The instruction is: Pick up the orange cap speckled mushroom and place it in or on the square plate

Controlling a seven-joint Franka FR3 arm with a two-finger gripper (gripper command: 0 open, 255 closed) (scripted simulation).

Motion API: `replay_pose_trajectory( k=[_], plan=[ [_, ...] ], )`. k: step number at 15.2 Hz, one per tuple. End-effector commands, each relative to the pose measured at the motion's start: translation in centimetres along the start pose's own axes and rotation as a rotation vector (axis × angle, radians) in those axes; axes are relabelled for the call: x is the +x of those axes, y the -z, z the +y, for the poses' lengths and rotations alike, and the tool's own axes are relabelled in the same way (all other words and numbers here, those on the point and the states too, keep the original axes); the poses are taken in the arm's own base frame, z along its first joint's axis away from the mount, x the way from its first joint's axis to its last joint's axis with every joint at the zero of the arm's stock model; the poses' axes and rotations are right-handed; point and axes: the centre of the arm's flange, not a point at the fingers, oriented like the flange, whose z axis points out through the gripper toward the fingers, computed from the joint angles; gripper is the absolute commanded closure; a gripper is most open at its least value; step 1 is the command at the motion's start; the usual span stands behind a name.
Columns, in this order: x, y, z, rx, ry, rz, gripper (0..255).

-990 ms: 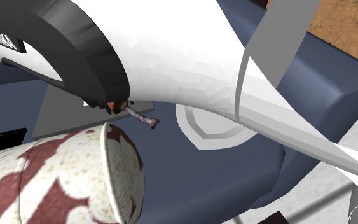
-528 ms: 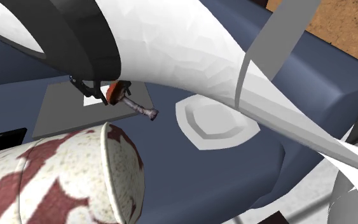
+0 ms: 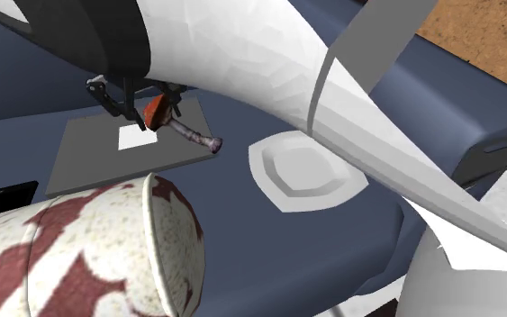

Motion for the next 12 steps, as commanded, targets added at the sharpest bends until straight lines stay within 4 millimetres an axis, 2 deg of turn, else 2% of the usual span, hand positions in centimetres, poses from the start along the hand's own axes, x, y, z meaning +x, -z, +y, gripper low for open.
replay_pose_trajectory(
  k=[1,2,12],
  plan=[
    [-0.1,1.1,0.1,0.0,0.0,-0.001,255],
    [-0.1,1.6,0.1,0.0,0.0,-0.001,255],
    [-6.3,2.1,11.8,0.0,0.0,-0.001,255]
  ],
)
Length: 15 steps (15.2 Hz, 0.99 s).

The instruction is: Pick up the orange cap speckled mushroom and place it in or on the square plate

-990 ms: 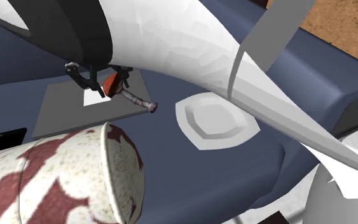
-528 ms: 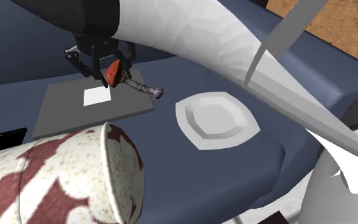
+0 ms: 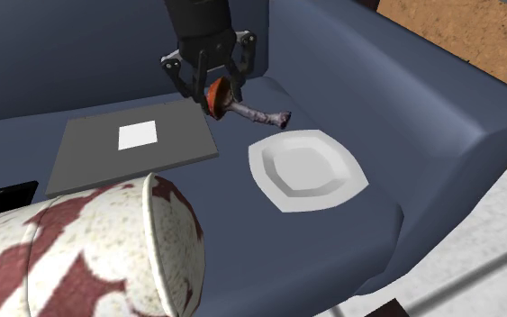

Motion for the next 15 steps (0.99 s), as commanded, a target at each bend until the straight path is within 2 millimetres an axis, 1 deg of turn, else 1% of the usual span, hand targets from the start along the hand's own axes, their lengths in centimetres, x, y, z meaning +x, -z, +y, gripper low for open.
replay_pose_trajectory(
  k=[1,8,9,15],
  plan=[
    [-1.3,0.0,2.4,0.001,0.001,0.0,255],
    [-5.7,0.3,10.5,0.001,0.001,0.0,255],
    [-6.1,0.4,11.3,0.001,0.001,0.0,255],
    [-6.2,-2.8,10.9,0.001,0.001,0.0,255]
  ],
)
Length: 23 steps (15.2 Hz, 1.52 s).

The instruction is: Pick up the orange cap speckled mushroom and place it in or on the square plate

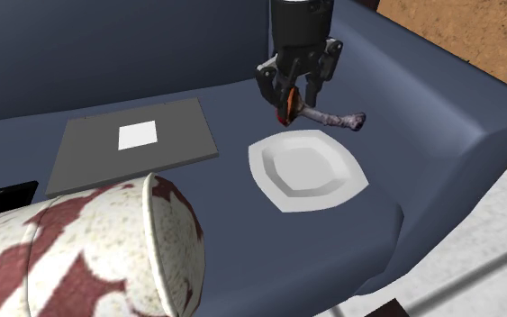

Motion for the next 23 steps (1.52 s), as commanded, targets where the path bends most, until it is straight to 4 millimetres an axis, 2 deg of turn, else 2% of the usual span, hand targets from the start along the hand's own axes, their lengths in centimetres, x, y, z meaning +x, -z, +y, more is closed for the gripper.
replay_pose_trajectory(
  k=[1,14,22,23],
  plan=[
    [0.0,-1.0,-0.1,0.0,0.0,0.001,255],
    [-0.1,-7.8,-1.0,0.0,0.0,0.001,255],
    [-0.1,-7.8,-1.0,0.0,0.0,0.001,255],
    [-0.1,-7.8,-1.0,0.0,0.0,0.001,0]
  ],
)
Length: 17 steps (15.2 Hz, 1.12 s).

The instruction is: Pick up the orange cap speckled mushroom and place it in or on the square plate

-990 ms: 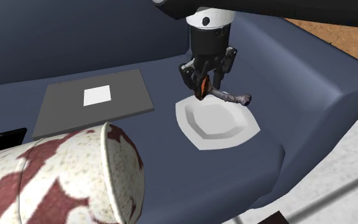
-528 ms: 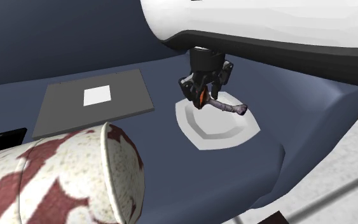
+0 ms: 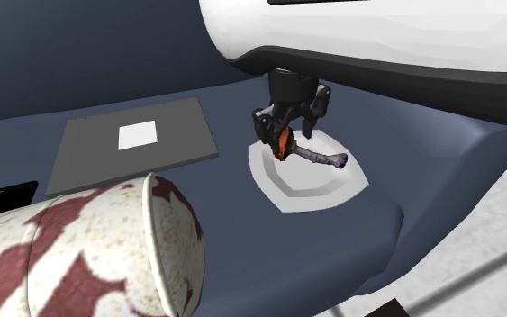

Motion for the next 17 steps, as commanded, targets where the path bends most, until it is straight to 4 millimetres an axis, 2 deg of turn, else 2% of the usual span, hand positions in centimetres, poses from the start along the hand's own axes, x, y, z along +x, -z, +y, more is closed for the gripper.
replay_pose_trajectory(
  k=[1,5,9,17],
  plan=[
    [0.0,0.0,0.0,0.0,0.0,0.0,0],
    [0.0,0.0,0.0,0.0,0.0,0.0,0],
    [0.0,5.0,0.0,0.0,0.0,0.0,0],
    [0.0,5.0,0.0,0.0,0.0,0.0,0]
  ],
)
